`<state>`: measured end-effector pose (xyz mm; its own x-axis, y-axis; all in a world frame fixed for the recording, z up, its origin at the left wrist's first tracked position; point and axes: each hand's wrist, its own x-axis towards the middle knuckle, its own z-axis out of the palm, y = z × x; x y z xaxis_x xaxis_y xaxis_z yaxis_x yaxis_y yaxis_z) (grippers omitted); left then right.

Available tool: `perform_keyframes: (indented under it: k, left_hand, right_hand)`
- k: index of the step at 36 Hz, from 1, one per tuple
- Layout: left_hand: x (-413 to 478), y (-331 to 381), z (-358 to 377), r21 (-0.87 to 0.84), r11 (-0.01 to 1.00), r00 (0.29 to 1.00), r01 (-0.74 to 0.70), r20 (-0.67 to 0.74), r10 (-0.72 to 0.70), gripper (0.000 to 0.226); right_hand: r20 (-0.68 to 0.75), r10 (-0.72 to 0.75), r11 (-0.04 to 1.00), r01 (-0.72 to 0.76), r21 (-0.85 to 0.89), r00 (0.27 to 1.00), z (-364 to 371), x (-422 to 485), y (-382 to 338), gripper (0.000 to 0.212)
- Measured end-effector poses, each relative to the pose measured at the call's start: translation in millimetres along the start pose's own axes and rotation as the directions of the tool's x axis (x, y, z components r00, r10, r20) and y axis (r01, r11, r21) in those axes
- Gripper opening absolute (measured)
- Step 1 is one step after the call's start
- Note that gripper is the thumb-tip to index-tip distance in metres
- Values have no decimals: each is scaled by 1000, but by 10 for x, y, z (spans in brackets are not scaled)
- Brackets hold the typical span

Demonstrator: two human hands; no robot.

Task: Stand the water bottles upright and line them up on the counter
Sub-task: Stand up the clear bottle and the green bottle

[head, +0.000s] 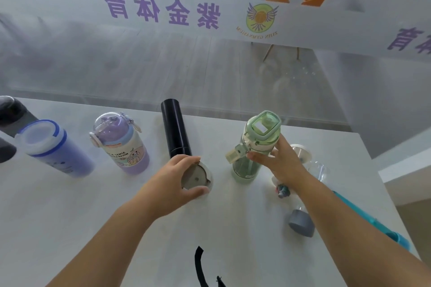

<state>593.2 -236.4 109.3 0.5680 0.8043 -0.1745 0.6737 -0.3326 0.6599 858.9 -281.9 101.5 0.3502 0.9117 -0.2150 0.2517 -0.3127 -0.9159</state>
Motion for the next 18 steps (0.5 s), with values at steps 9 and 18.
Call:
perform_keyframes:
  k: [9,18]
  left_hand:
    - [50,47,-31,38,999,1000,20,-9,-20,58]
    - [104,104,-138,92,995,1000,26,15,-27,46]
  right_hand:
    - [28,49,994,-46,-101,998,-90,-66,-51,84]
    - [-38,138,836,-137,-532,990,-272,-271,-331,70]
